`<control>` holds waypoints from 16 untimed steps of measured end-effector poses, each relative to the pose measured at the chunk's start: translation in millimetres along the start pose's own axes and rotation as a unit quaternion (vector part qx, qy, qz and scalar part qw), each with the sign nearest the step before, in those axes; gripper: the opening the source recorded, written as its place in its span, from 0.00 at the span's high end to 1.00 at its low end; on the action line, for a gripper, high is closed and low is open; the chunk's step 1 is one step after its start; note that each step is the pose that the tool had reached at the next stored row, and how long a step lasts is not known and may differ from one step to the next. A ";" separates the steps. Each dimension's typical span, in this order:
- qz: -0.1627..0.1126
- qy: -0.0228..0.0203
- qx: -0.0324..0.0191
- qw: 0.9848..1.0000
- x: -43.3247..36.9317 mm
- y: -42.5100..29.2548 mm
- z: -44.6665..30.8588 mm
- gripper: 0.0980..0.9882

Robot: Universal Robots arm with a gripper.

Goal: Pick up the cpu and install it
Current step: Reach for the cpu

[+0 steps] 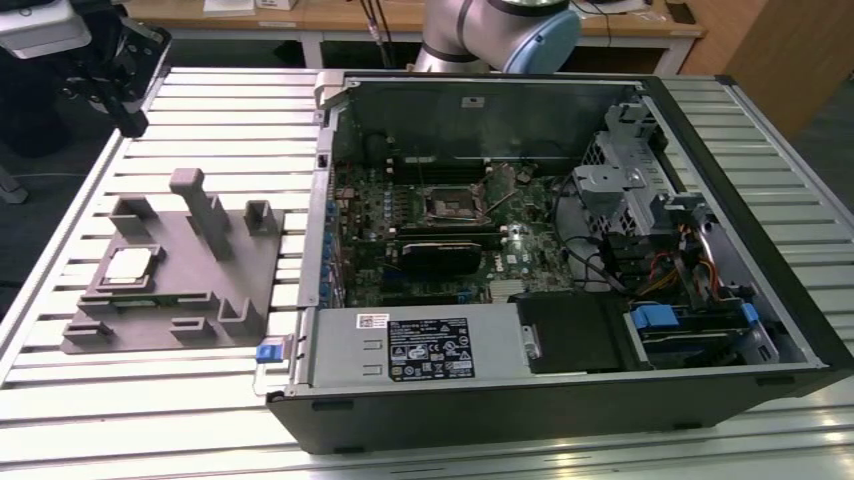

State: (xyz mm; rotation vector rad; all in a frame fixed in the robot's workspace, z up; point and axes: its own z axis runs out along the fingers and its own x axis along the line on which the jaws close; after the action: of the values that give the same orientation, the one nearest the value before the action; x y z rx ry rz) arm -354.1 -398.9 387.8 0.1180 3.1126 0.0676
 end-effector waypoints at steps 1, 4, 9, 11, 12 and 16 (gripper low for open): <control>0.000 0.000 0.000 1.000 1.7 -0.1 0.0 0.99; 0.000 0.000 0.000 1.000 6.3 -0.5 0.1 0.99; 0.000 0.000 0.000 1.000 13.8 -1.0 0.2 0.99; 0.000 0.000 0.000 1.000 16.8 -1.3 0.2 0.99; 0.000 0.000 0.000 1.000 18.3 -1.4 0.2 0.99; 0.000 0.000 0.000 1.000 24.2 -1.8 0.3 0.99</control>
State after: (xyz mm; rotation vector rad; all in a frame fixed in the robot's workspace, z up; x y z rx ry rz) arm -378.3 -398.9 386.8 0.1180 3.1126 0.0676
